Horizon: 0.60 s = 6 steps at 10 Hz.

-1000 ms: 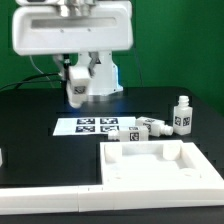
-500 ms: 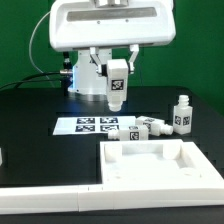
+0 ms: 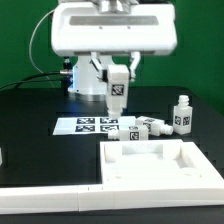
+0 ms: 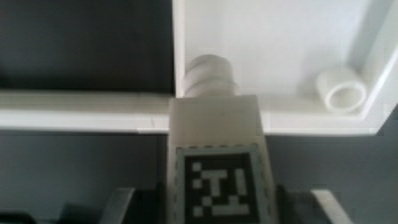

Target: Assemble one leg

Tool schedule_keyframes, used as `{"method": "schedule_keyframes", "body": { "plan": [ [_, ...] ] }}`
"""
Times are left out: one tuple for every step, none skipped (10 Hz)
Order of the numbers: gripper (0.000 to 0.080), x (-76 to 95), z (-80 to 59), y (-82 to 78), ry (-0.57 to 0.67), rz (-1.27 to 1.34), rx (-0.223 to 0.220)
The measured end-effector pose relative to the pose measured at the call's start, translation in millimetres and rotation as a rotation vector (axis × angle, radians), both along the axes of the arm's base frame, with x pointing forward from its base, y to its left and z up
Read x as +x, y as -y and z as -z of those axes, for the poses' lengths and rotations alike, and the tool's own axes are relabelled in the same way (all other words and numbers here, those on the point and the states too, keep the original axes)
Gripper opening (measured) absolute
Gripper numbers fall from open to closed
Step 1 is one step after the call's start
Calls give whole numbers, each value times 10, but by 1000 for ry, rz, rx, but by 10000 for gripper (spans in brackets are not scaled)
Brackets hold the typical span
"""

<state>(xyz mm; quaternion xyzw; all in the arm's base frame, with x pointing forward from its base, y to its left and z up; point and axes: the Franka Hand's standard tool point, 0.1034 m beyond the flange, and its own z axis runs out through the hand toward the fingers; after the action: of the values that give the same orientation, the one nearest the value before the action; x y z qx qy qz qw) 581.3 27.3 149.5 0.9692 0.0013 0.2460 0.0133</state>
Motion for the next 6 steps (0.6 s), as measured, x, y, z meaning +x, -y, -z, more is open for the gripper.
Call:
{"method": "schedule_keyframes", "body": {
  "plan": [
    [285, 213, -33, -136, 66, 65, 34],
    [285, 332, -93, -172, 103, 90, 48],
    [285, 289, -56, -137, 92, 80, 37],
    [285, 282, -46, -137, 90, 81, 37],
    [285, 282, -44, -138, 90, 80, 37],
    [285, 281, -41, -136, 89, 81, 36]
  ]
}}
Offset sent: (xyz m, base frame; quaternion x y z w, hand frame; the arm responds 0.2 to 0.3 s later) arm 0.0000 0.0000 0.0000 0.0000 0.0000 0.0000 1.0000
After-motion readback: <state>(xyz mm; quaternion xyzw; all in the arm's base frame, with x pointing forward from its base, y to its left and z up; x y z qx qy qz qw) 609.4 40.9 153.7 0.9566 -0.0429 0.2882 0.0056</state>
